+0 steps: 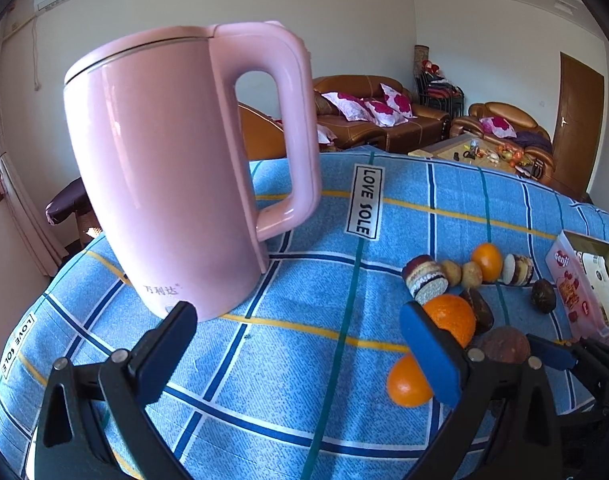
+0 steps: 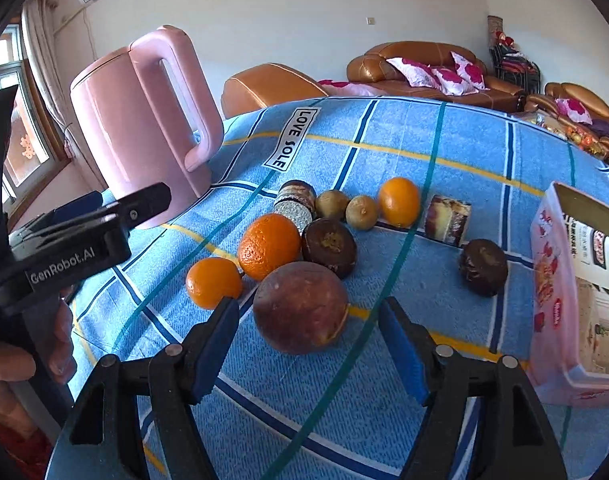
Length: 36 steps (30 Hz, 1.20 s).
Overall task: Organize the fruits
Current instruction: 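Grasp the purple passion fruit with the right tool while the left tool grasps an orange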
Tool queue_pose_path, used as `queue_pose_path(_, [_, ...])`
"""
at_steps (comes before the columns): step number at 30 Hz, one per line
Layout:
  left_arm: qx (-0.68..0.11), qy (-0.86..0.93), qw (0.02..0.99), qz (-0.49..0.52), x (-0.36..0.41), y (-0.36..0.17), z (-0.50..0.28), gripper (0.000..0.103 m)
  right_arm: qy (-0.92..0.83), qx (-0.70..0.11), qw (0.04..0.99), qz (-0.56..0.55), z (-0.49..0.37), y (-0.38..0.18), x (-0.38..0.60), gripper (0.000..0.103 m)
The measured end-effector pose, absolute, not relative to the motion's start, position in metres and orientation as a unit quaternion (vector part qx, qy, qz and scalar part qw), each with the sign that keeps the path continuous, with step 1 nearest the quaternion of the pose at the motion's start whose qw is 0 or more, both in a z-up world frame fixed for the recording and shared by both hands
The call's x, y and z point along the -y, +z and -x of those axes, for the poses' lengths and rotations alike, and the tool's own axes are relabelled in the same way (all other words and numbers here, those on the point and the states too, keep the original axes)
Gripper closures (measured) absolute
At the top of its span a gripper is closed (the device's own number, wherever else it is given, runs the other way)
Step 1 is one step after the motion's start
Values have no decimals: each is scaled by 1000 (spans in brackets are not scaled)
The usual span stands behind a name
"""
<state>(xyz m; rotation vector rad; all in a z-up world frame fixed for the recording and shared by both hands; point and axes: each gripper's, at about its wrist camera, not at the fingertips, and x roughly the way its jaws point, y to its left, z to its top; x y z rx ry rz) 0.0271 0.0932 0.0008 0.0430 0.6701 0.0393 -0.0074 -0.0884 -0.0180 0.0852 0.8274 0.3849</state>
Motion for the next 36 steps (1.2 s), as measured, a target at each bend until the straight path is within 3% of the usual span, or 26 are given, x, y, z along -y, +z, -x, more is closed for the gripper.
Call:
queue_pose_path(2, [-336,-1,942,-24,-91,-2,-29,0,187,-411,891,-41,6,-21,88,47])
queue_pose_path(3, [-339,-16,940,-23,-88,-3,-29,0,191,-413,889,-44,6,-22,89,50])
queue_pose_path(10, [-378,-105,919,-43,-69,-18,-30,0,141,-347,926,-47,33,2,117,50])
queue_pose_path(13, [-395,-123,909,-56,-59,-25,-29,7,123,-318,938,-55,42,13,134,50])
queue_pose_path(22, [-433,-126,891,-42,-62,-43,-29,42,106,-331,934,-81,39,9,153,50])
queue_pose_path(25, [-428,-141,892,-39,-62,-40,-25,67,99,-318,940,-71,42,14,152,50])
queue_pose_path(30, [-421,-142,895,-18,-71,-35,-24,67,75,-297,950,-65,50,21,165,50])
queue_pose_path(36, [-348,-124,929,25,-91,-5,-8,67,27,-265,960,-86,55,34,201,50])
